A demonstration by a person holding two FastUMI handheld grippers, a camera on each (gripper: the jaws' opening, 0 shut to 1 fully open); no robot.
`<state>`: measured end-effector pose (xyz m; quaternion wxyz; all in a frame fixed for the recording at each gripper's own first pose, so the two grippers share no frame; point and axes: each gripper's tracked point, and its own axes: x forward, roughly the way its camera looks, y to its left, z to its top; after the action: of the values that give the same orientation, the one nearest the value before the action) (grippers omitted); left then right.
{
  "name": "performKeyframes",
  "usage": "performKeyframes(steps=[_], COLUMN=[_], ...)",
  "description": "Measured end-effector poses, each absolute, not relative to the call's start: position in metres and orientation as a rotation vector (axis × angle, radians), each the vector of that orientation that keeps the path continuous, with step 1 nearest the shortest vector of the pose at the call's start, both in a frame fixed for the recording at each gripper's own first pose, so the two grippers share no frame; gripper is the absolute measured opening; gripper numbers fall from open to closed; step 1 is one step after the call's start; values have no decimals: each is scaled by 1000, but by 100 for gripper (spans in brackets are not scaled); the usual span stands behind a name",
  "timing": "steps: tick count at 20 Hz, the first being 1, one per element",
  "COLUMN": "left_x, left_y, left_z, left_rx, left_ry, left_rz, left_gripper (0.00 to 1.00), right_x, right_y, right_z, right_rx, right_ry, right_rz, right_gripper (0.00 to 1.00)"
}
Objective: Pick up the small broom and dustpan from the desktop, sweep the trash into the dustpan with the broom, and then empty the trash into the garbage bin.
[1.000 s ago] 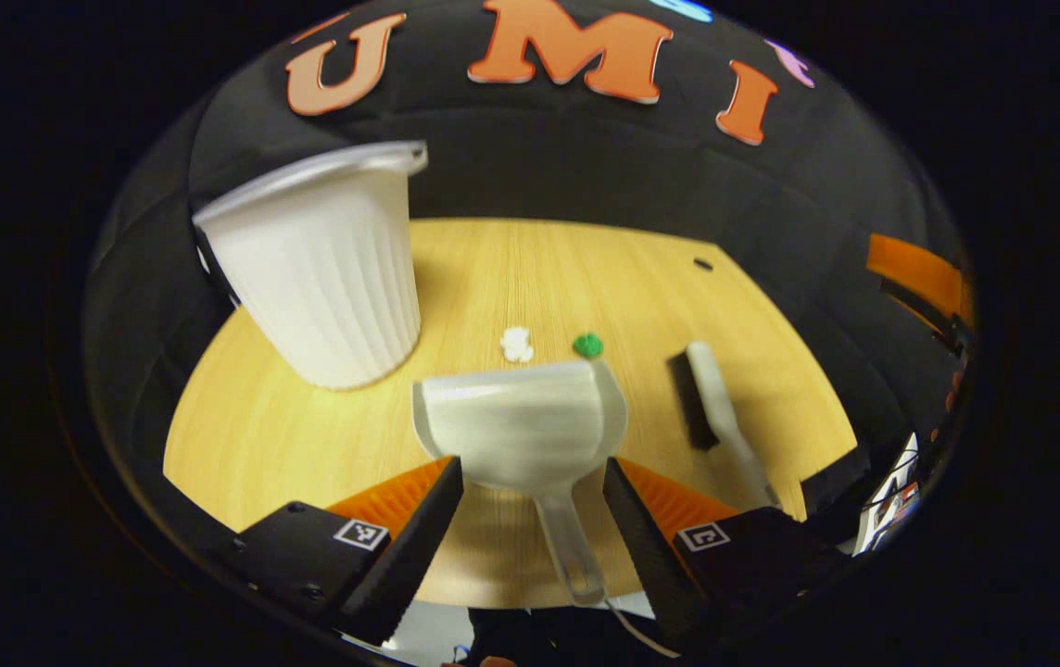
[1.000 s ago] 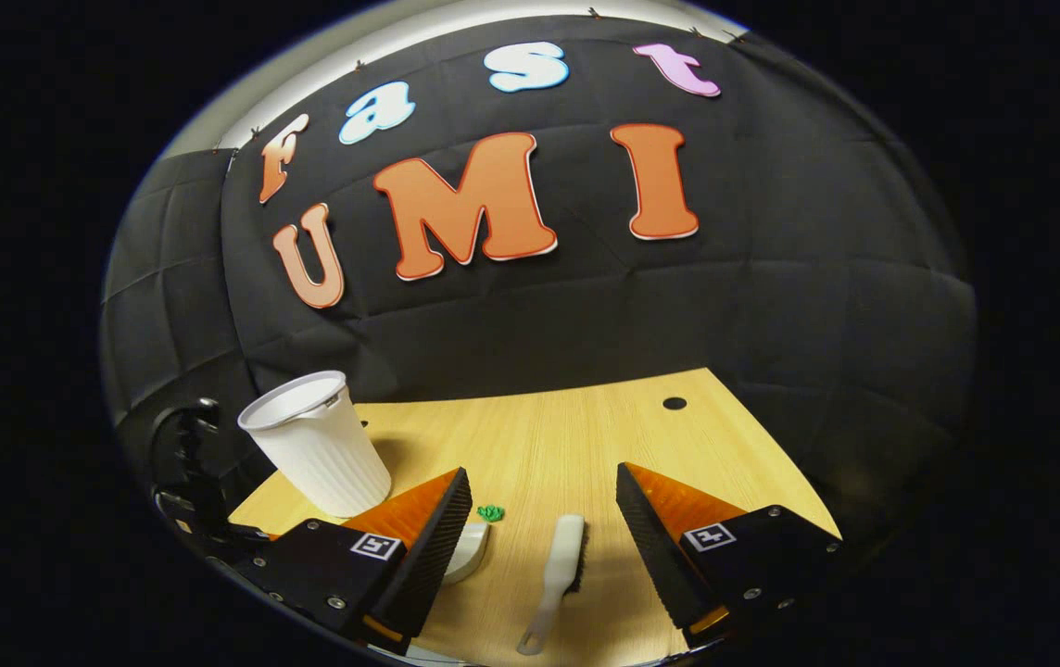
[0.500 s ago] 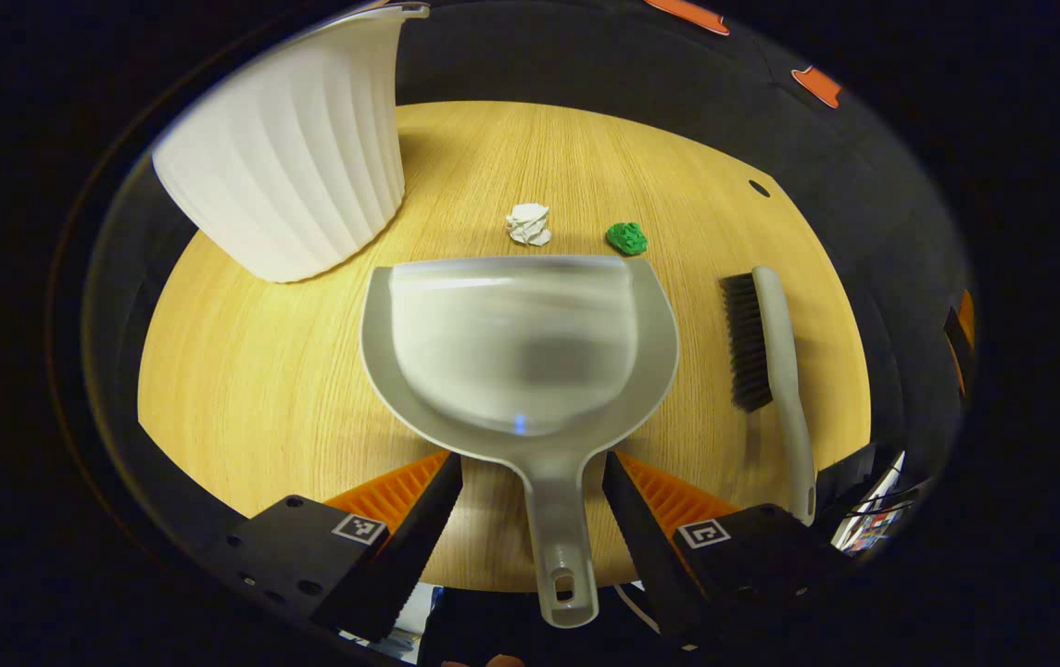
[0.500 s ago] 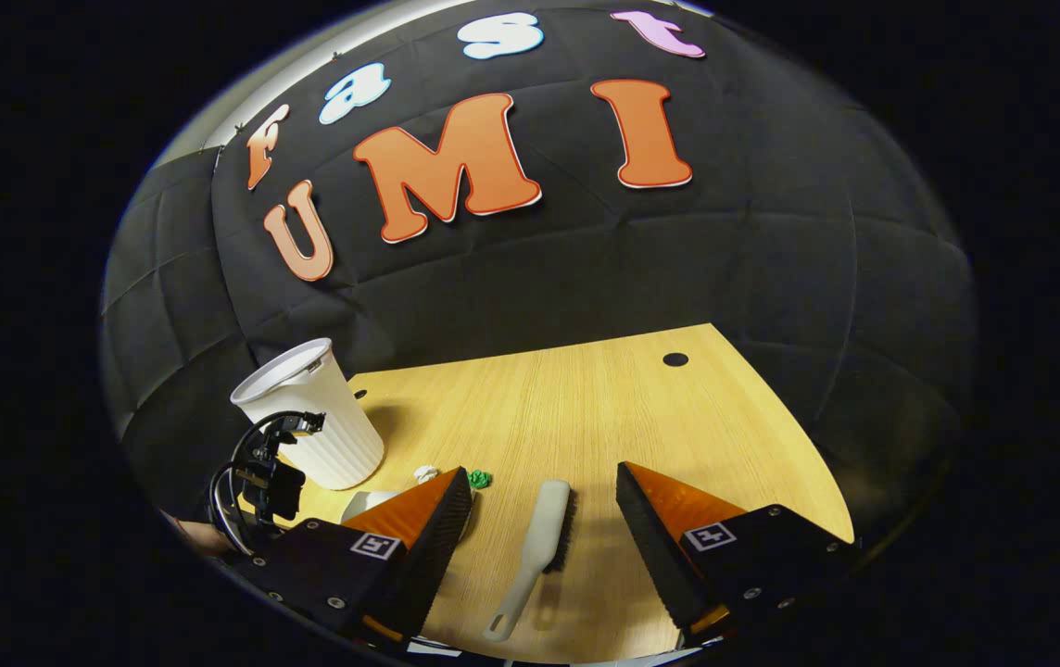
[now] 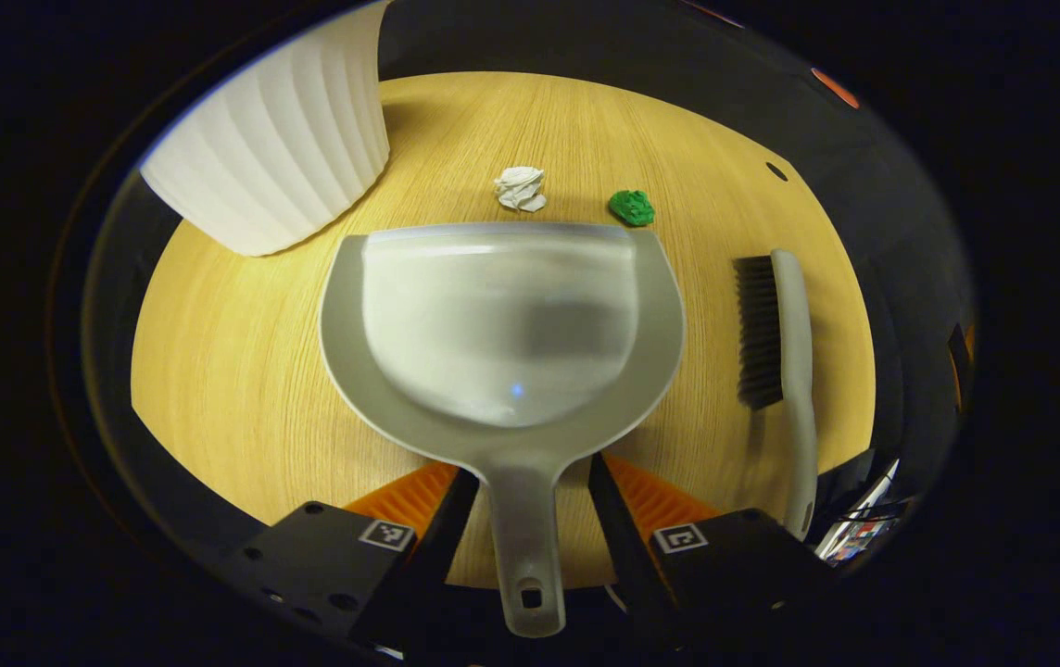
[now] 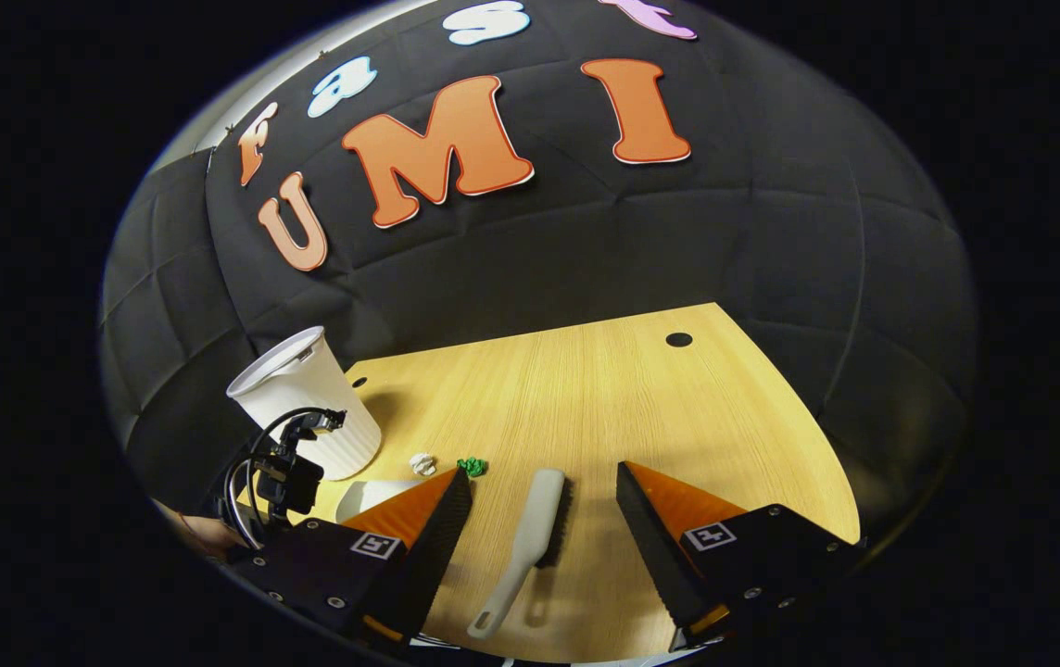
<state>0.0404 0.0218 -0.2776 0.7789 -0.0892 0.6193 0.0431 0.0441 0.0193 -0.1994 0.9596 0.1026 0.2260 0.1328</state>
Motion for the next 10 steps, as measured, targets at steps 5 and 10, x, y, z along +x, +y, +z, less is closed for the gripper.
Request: performKeyframes(steps=[5,10], left_x=[22,23], left_y=[42,41], left_z=[-283,-280], left_rx=[-247,-206], left_ry=[1340,1349], left_rz=[109,95], left_gripper=[46,34], right_x=[40,33], right_y=[28,40], right_z=[-204,-241], right_rx=[226,216], right_ry=[489,639], right_rz=[312,330], right_gripper=[95,95])
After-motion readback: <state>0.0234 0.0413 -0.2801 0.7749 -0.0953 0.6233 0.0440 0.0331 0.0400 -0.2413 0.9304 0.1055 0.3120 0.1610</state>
